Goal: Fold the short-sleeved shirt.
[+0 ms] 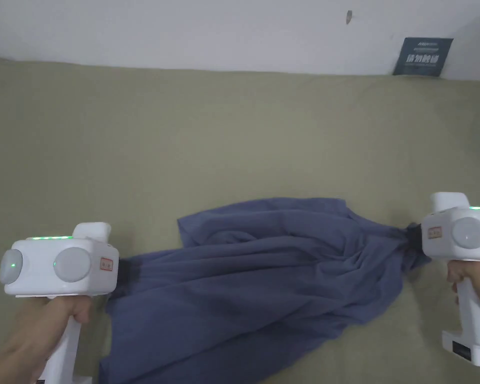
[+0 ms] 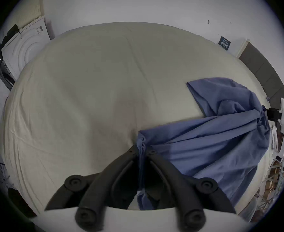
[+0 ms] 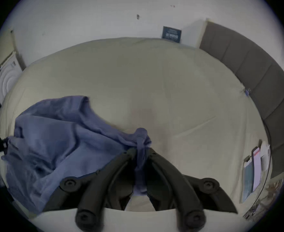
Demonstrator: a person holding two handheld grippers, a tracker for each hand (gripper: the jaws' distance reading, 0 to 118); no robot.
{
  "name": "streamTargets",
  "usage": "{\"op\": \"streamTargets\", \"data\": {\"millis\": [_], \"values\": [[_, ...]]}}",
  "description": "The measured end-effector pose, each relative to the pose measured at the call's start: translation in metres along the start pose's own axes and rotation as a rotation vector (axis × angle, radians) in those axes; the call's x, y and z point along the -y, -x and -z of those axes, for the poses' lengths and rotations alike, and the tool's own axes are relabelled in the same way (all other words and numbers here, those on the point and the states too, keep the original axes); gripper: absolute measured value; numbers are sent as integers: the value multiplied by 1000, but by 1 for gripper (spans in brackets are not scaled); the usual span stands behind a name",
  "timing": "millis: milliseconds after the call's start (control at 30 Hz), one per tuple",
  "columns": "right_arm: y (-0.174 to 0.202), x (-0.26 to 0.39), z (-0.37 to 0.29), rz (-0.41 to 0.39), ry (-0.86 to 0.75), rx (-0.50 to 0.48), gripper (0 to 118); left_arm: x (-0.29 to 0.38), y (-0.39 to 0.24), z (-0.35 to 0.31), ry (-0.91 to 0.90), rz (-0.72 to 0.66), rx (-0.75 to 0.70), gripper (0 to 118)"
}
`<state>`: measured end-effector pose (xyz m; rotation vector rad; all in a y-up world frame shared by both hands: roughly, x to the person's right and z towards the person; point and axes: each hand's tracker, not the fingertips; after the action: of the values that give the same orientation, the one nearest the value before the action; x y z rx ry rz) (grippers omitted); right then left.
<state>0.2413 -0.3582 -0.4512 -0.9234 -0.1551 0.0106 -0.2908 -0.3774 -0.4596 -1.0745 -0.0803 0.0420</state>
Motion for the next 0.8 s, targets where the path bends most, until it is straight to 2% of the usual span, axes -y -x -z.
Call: {"op": "streamTargets", "data": {"millis": [33, 67, 233, 367, 467, 600, 800], "values": [[-1, 2, -17, -16, -55, 38, 13, 1, 1, -12, -14, -8, -2, 6], [4, -4, -26, -40, -46, 88, 13, 0, 3, -26, -65, -27, -5, 6], [-10, -21, -100, -11, -196, 63, 13, -12, 17, -107, -179, -18, -28, 6], [-15, -33, -161, -44, -311, 62, 13, -25, 32, -176, -305, -14, -105, 6], [-17, -47, -204, -27, -395, 42, 13, -38, 47, -225, -366, -48, -93, 6], [-10, -76, -245, -21, -473, 29, 13, -59, 49, -272, -457, -39, -133, 6], [5, -143, -287, -34, -563, 68, 13, -115, 32, -320, -562, -12, -232, 6]]}}
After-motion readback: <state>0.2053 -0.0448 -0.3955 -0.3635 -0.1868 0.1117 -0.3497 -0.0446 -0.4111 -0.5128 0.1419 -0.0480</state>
